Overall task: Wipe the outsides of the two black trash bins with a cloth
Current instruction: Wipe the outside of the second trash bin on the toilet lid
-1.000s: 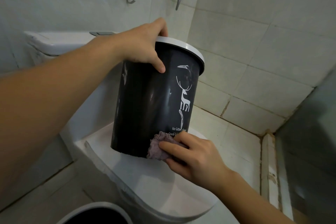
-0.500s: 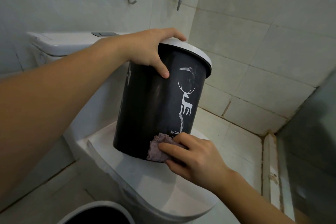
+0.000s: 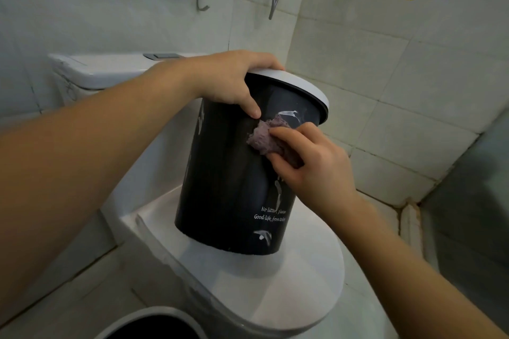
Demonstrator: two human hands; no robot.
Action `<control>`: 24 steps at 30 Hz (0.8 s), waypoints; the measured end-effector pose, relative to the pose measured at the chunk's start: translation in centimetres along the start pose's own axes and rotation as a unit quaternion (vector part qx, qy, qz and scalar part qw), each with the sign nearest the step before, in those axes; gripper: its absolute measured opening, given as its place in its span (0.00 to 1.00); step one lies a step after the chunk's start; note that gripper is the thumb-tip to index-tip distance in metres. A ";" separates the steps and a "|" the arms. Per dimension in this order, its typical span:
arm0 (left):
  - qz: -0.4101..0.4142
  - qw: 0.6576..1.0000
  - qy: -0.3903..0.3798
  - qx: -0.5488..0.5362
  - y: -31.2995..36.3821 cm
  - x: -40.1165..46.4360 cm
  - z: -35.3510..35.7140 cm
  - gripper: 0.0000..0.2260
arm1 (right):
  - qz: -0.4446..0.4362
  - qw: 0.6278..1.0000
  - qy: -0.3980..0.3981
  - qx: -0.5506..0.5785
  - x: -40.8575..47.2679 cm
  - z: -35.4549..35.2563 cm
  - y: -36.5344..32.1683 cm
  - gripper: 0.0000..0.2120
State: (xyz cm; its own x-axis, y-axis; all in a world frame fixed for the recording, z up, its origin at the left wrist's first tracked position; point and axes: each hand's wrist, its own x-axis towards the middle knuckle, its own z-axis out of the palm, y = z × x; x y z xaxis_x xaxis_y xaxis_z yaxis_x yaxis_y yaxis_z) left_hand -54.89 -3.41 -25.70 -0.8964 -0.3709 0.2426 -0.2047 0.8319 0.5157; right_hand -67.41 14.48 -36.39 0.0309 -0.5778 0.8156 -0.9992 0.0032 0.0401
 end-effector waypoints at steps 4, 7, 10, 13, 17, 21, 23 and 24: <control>0.001 1.000 -0.002 -0.011 0.0 -0.3 -0.1 0.31 | -0.038 0.999 -0.021 -0.016 -1.8 0.1 -1.1 0.15; 0.000 1.000 -0.005 -0.009 0.2 -0.4 -0.1 0.31 | -0.115 0.991 -0.068 -0.021 -3.5 0.0 -1.3 0.12; 0.003 1.000 -0.007 -0.008 0.3 -0.5 -0.2 0.30 | -0.132 0.988 -0.069 -0.044 -2.6 -0.3 -0.6 0.12; 0.008 1.000 -0.008 -0.006 0.5 -0.6 -0.2 0.28 | -0.058 0.997 -0.019 -0.051 0.2 -0.7 0.3 0.14; 0.008 1.000 -0.020 0.009 0.9 -0.7 -0.3 0.29 | 0.032 0.998 0.026 -0.041 2.9 -0.9 1.2 0.16; 0.011 1.000 -0.021 0.014 1.0 -0.6 -0.2 0.29 | -0.026 0.999 0.001 -0.035 1.5 -1.0 0.5 0.16; 0.006 1.000 -0.022 0.011 0.9 -0.6 -0.2 0.28 | -0.070 0.996 -0.035 -0.034 0.2 -1.1 0.1 0.15; 0.005 1.000 -0.023 0.011 0.9 -0.7 -0.2 0.28 | -0.082 0.995 -0.046 -0.037 0.0 -1.1 0.1 0.15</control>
State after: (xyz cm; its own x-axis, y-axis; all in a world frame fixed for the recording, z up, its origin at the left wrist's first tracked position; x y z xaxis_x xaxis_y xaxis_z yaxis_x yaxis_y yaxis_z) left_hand -54.42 -2.48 -25.23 -0.9152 -0.3444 0.2093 -0.2043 0.8441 0.4957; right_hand -67.51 15.41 -35.75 0.1873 -0.6485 0.7379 -0.9762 -0.0394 0.2132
